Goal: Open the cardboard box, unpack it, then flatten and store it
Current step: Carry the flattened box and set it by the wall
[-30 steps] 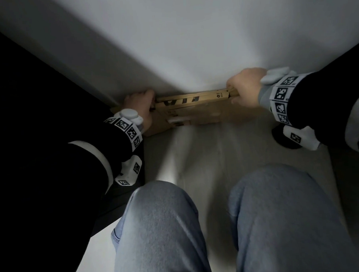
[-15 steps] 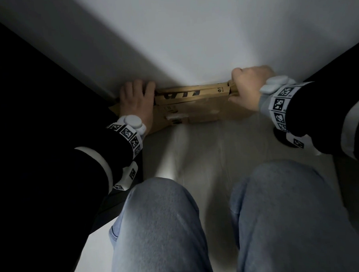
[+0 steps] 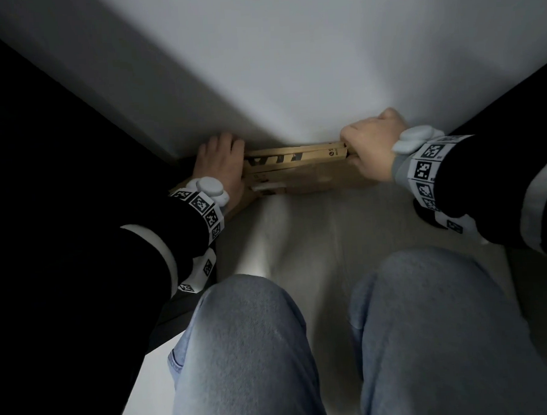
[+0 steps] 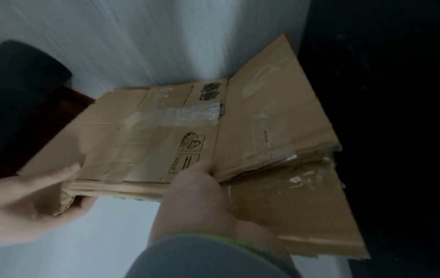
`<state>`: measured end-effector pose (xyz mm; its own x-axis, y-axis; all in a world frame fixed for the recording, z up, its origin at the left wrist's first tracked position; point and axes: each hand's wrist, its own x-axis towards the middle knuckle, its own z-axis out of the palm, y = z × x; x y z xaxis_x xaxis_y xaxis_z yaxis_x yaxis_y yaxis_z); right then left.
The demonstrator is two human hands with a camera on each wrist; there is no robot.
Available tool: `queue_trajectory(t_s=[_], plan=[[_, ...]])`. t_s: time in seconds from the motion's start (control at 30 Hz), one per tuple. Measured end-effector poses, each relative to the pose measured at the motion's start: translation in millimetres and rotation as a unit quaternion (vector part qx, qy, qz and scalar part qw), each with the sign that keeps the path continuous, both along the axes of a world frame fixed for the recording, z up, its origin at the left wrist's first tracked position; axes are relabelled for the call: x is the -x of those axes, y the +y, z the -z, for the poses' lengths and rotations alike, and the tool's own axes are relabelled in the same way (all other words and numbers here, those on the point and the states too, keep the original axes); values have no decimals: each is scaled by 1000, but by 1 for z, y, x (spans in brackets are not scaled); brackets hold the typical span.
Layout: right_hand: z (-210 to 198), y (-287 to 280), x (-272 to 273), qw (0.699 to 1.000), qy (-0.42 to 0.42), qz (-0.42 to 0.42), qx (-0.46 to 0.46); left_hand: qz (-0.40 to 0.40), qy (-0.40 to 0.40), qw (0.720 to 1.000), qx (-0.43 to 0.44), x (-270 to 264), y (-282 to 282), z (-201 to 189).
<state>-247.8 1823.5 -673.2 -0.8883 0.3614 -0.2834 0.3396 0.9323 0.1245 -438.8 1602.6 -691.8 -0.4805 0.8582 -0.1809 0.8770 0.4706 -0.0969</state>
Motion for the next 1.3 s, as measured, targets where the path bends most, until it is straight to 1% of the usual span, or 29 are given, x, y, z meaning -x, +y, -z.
queue_trajectory(t_s=[0.13, 0.23, 0.33, 0.4, 0.47, 0.5, 0.57, 0.63, 0.7, 0.73, 0.8, 0.87, 0.93, 1.03, 1.13, 1.3], plan=[[-5, 8, 2, 998, -5, 35, 58, 5, -6, 1000, 18, 8, 2, -7], [-14, 14, 3, 998, -7, 25, 63, 25, -27, 999, 25, 13, 3, -13], [-20, 18, 4, 997, -15, 29, 73, 37, -68, 996, 35, 18, 8, -18], [-18, 19, 3, 996, -34, 38, 80, 43, -106, 993, 35, 18, 10, -17], [-13, 21, 0, 994, -49, 43, 86, 46, -143, 988, 25, 16, 10, -16], [-12, 23, -1, 994, -49, 43, 85, 45, -149, 988, 14, 17, 12, -16], [-11, 27, -4, 996, -33, 49, 74, 37, -135, 990, 9, 17, 19, -16], [-8, 29, -5, 996, -4, 67, 53, 23, -85, 996, 29, 11, 25, -11], [-4, 27, -5, 995, 24, 86, 42, 15, -30, 999, 23, 1, 25, -1], [-2, 26, -6, 994, 35, 93, 34, 9, -16, 1000, 10, -3, 22, 2], [0, 24, -9, 994, 42, 100, 27, 5, 2, 1000, -25, -5, 16, 8], [4, 28, -10, 992, 47, 110, 40, 13, 5, 999, -36, -1, 15, 9], [7, 30, -9, 992, 27, 109, 57, 9, -11, 1000, -26, -4, 16, 5], [9, 33, -7, 992, -37, 94, 71, -1, -42, 999, -9, -14, 14, -2], [8, 41, -1, 989, -71, 94, 95, -3, -30, 1000, -7, -8, 15, -1], [11, 55, 7, 985, -89, 94, 113, 8, -20, 1000, 5, 2, 17, 6]])
